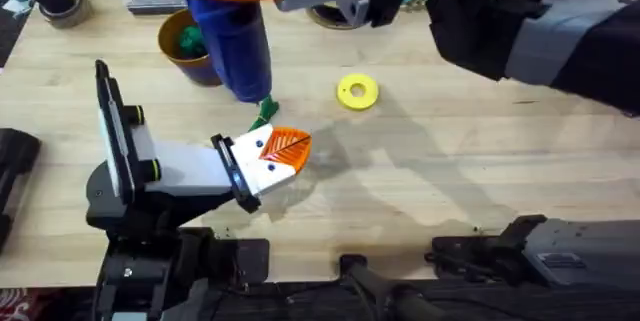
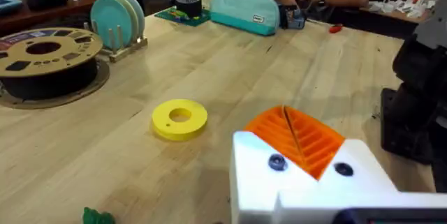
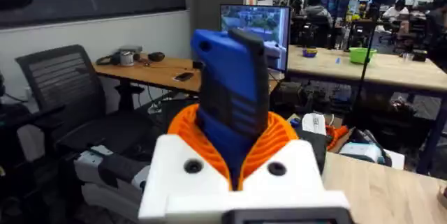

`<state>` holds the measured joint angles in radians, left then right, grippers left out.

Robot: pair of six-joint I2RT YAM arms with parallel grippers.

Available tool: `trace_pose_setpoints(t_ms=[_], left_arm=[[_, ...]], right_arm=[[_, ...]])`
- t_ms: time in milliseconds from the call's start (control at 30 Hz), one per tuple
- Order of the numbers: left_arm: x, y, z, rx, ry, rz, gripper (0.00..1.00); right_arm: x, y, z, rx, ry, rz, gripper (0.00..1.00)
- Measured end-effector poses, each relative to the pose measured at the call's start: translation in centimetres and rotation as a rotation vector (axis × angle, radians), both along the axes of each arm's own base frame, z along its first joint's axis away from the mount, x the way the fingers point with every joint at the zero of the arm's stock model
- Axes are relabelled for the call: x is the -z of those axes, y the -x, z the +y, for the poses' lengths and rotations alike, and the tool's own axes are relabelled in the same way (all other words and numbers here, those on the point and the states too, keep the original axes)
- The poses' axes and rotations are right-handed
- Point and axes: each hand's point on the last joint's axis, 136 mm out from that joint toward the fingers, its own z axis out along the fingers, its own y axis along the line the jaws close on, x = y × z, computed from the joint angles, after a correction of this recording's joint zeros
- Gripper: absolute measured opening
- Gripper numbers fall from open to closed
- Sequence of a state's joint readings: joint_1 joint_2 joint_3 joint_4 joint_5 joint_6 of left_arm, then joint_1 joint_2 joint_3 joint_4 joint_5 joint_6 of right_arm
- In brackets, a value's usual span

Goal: Pick up the gripper from the table and insert it into the empty holder that is missing its gripper. Then pick up a screw, insert it into the mounting hole, and use the screwdriver to tighten it. Finally, clean up the table by picking up the vegetable and placing it into the bucket.

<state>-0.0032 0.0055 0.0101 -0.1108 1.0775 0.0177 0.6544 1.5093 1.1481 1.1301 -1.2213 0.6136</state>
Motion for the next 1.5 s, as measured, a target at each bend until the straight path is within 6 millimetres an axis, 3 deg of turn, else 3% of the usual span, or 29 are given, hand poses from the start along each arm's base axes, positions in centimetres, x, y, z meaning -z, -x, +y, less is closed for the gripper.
trace_pose_setpoints(t_ms=[667, 1500], left_arm=[[0.0, 0.0, 0.0, 0.0, 0.0, 0.0, 0.004], [0.0, 0.0, 0.0, 0.0, 0.0, 0.0, 0.004]], right_arm=[[2.1, 0.3, -0.2, -0.003, 0.005, 0.003, 0.025], [2.6, 1.8, 0.1, -0.052, -0.003, -0.079, 0.025]])
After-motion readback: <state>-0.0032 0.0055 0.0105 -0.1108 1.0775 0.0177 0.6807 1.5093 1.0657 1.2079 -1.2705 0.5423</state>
